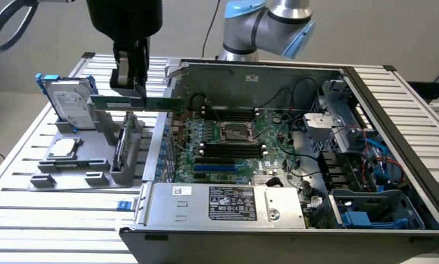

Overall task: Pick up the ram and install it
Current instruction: 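Pick up the ram and move it above insertion slot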

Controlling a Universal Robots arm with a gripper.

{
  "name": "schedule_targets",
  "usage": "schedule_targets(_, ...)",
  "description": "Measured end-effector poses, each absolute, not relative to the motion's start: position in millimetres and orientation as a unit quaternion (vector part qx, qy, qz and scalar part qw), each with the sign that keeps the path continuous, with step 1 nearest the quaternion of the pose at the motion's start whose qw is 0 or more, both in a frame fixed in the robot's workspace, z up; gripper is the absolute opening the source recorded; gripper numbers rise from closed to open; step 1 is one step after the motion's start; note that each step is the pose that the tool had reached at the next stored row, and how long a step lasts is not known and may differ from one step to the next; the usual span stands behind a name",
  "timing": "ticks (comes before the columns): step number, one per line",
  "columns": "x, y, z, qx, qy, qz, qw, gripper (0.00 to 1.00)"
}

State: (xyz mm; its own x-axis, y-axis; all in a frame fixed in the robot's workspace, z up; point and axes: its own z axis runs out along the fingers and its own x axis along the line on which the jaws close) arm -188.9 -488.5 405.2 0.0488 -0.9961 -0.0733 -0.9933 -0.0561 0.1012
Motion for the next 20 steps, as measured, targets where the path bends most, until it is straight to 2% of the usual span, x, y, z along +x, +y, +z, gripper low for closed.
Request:
schedule_targets(12,-134.3,-486.6,404.0,0.724,-0.687,-0.062,0.011,0.14)
schedule_targets(20,-100.5,-469.0,390.4,0.724,-0.687,-0.062,0.012,0.14)
